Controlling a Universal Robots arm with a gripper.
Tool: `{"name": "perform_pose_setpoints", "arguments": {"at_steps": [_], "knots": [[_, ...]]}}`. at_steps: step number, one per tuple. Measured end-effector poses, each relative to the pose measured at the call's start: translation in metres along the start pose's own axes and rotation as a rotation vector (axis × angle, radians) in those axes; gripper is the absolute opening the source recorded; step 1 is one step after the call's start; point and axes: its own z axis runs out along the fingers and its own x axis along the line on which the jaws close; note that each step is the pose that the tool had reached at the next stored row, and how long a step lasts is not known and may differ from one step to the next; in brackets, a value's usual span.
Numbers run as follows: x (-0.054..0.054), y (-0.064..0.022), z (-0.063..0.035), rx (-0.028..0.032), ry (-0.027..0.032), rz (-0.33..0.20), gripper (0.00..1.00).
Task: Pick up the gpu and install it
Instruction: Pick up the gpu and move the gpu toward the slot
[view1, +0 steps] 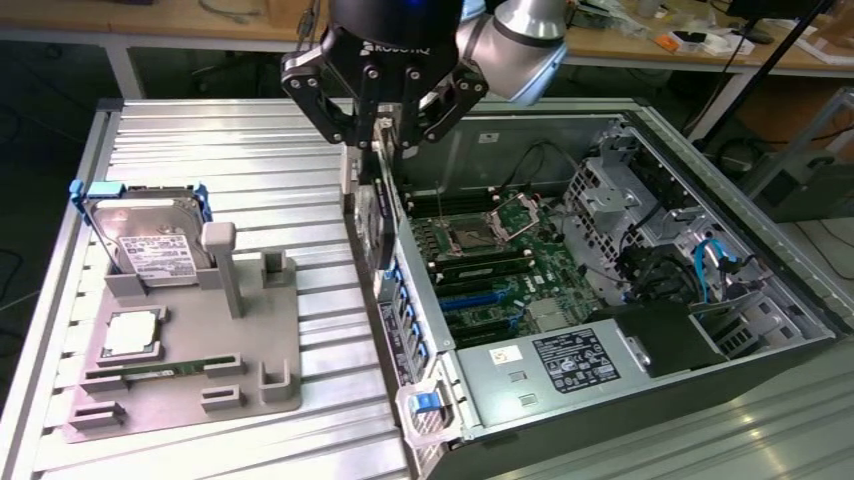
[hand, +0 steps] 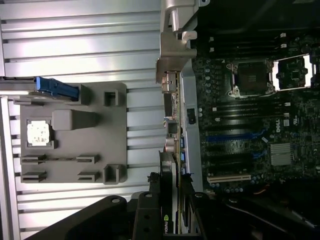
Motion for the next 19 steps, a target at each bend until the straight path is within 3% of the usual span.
{"name": "perform_pose_setpoints", "arguments": {"at_steps": [11,19], "knots": [[-0.023,0.0016,0.0007,0.0000,0.0000,0.000,0.27],[-0.024,0.0017,0.0007,0.0000,0.0000,0.000,0.27]]}}
